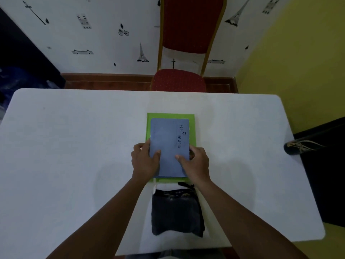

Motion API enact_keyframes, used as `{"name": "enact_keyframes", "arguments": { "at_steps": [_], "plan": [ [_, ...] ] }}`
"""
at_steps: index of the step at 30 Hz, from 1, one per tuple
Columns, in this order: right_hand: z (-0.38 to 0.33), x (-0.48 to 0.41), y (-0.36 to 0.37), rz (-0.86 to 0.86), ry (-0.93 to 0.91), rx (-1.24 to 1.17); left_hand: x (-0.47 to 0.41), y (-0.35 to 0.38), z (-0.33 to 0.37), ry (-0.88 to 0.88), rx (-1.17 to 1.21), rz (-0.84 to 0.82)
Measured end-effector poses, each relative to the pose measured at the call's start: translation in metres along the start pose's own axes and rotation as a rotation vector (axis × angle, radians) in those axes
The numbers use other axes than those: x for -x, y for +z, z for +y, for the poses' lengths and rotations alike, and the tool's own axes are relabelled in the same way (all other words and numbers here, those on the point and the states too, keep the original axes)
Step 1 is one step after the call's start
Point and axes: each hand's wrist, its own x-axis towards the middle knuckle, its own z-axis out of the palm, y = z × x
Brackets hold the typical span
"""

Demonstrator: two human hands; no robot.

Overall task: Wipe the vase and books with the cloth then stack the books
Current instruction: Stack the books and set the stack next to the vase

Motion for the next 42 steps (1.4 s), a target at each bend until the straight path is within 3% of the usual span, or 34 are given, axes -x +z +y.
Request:
{"name": "enact_keyframes", "arguments": {
  "at_steps": [5,10,12,15,19,23,26,33,42],
  "plan": [
    [0.014,0.006,0.003,0.051,0.076,0.071,0.0,-0.007,0.008,-0.022,0.209,-0.006],
    [0.015,0.001,0.004,0.039,0.122,-0.003,-0.031,-0.02,0.022,-0.445,0.451,-0.069],
    [0.016,-0.005,-0.001,0.022,0.138,-0.051,-0.04,-0.029,0.024,-0.457,0.577,-0.158],
    [0.02,-0.011,-0.015,-0.042,0.148,-0.3,-0.032,-0.036,0.043,-0.359,0.698,-0.268],
    [0.018,-0.013,-0.029,-0.164,0.271,-0.613,-0.013,-0.03,0.078,-0.198,0.601,-0.22],
    [0.017,-0.011,-0.034,-0.108,0.316,-0.797,-0.005,-0.035,0.081,-0.054,0.608,-0.228],
    [0.009,-0.008,-0.047,-0.045,0.235,-0.725,-0.002,-0.045,0.076,0.086,0.619,-0.278],
    [-0.002,-0.009,-0.071,0.034,-0.16,-0.473,0.003,-0.053,0.06,0.418,0.53,-0.268],
    [0.013,-0.011,-0.064,0.118,-0.253,-0.324,0.008,-0.02,0.024,0.502,0.424,-0.116]
  ]
}}
